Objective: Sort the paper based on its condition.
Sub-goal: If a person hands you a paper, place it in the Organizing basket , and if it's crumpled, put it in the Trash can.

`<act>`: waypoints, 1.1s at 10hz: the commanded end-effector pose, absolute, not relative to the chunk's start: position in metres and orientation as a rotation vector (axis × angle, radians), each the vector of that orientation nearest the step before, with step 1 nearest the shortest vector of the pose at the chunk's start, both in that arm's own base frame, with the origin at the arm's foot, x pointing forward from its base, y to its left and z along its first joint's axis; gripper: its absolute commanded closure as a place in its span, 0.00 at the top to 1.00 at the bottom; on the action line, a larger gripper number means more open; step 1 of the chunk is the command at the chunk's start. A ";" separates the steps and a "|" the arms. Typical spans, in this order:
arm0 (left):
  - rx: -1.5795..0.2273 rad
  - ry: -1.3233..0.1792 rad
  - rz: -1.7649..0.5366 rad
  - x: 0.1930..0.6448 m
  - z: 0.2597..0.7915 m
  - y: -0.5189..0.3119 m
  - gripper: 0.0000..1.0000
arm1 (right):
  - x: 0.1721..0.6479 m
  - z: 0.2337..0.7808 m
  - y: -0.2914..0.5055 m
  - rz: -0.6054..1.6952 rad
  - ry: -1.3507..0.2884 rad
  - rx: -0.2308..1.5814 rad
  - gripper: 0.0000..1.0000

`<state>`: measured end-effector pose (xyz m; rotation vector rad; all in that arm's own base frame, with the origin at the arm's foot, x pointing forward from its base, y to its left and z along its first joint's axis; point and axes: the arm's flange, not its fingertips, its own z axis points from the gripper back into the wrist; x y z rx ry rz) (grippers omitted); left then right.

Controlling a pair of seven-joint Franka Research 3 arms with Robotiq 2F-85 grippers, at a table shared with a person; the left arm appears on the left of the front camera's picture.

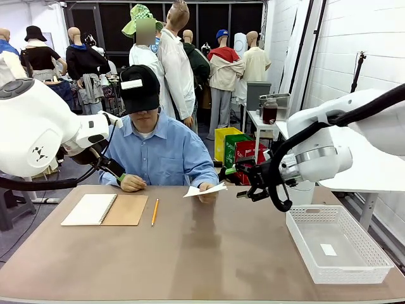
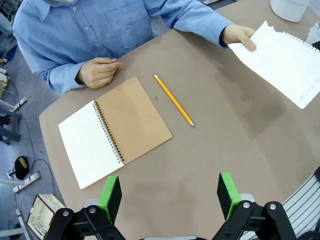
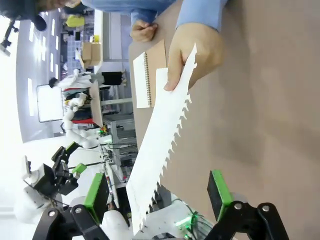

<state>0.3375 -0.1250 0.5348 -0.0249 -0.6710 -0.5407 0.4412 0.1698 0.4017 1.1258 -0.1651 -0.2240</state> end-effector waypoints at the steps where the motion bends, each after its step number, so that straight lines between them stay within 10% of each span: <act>1: -0.025 -0.665 -0.541 0.337 0.534 -0.125 1.00 | 0.453 0.390 0.178 -0.249 -0.135 1.191 1.00; 7: -0.025 -0.665 -0.541 0.337 0.534 -0.125 1.00 | 0.467 0.367 0.194 -0.270 -0.043 1.266 1.00; 11: -0.025 -0.665 -0.541 0.337 0.534 -0.125 1.00 | 0.469 0.362 0.197 -0.287 -0.003 1.238 0.53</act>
